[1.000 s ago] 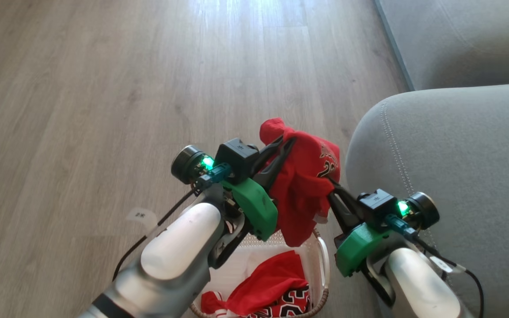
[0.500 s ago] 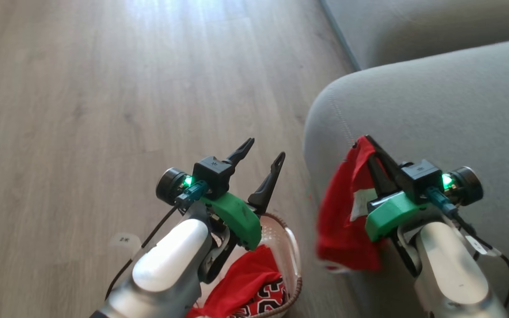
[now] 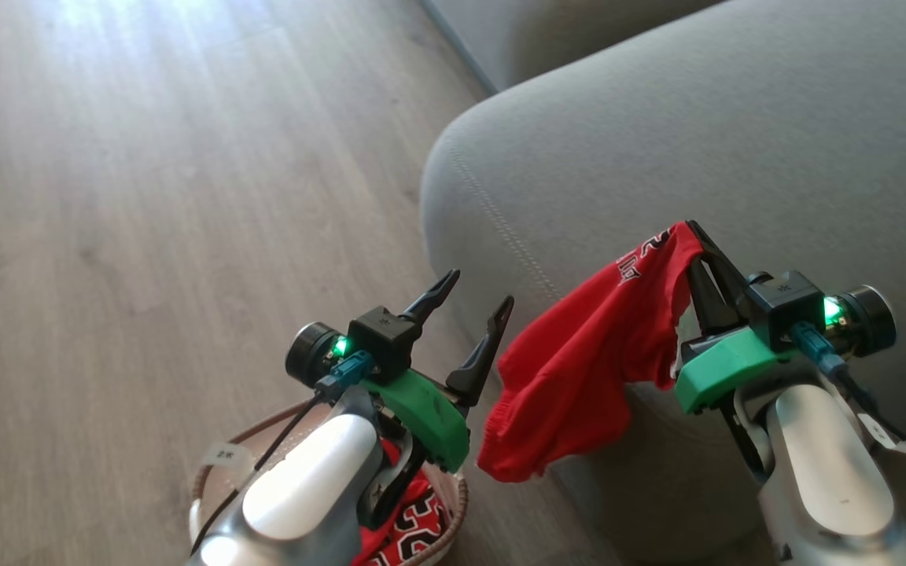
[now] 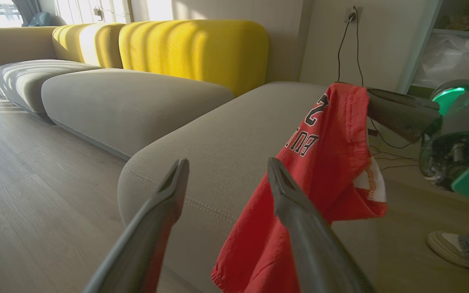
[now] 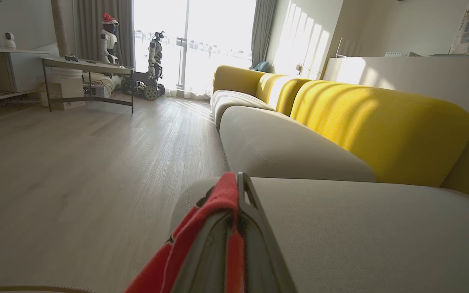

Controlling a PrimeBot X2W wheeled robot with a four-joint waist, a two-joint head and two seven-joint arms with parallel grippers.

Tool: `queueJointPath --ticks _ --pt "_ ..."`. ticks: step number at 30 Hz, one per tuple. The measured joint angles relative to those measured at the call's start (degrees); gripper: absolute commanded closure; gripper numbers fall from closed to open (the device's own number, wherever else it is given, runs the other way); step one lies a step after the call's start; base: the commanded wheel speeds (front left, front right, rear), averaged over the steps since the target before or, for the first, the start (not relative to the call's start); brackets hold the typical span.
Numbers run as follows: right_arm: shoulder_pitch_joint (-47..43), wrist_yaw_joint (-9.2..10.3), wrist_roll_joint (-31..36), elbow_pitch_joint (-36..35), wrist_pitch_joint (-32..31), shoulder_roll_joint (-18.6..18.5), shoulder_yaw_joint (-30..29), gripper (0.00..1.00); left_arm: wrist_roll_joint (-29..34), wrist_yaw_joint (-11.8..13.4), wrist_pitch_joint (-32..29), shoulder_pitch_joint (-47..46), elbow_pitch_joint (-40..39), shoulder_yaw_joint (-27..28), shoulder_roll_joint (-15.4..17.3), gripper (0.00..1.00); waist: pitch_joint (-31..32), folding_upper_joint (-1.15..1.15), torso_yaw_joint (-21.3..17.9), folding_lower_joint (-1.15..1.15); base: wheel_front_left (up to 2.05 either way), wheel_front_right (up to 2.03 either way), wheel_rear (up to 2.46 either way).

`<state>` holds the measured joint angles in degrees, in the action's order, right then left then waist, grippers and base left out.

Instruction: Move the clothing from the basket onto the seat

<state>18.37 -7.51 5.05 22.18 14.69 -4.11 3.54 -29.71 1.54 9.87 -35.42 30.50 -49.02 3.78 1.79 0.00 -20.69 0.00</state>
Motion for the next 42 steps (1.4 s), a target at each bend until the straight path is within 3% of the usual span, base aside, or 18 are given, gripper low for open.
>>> queueJointPath --ticks 8,12,19,29,36,42 --pt "1.8 0.00 -1.1 -0.4 0.0 -0.3 2.4 1.00 0.0 0.0 0.6 0.0 0.4 -0.9 -0.2 0.00 -1.6 0.00 -5.4 0.00 0.00 0.00 0.00" --pt "3.4 0.00 -1.7 0.3 0.0 -0.6 4.2 1.00 0.0 0.0 1.1 0.1 0.8 -1.2 -0.3 0.00 -1.9 0.00 -5.0 0.00 0.00 0.00 0.00" --pt "13.9 0.00 -4.5 4.6 0.0 -2.9 7.7 1.00 -0.7 0.7 2.0 0.3 1.8 -1.2 -0.3 0.00 -2.4 0.00 -1.7 0.00 0.00 0.00 0.00" --pt "41.1 0.00 -9.0 18.0 -2.1 -10.3 7.3 1.00 -0.3 2.1 2.6 0.1 -0.8 -1.1 0.4 0.00 -5.1 0.00 4.9 0.00 0.00 0.00 0.00" --pt "57.3 0.00 -5.2 25.6 -3.2 -17.0 1.8 1.00 1.8 2.6 1.2 -2.1 -5.4 -1.8 1.8 0.00 -11.0 0.00 8.8 0.00 0.00 0.00 0.00" --pt "64.5 0.00 0.2 31.0 -3.0 -20.8 -5.2 1.00 3.6 3.0 -0.4 -6.1 -9.3 -2.4 2.3 0.00 -17.3 0.00 12.3 0.01 0.00 0.00 0.00"
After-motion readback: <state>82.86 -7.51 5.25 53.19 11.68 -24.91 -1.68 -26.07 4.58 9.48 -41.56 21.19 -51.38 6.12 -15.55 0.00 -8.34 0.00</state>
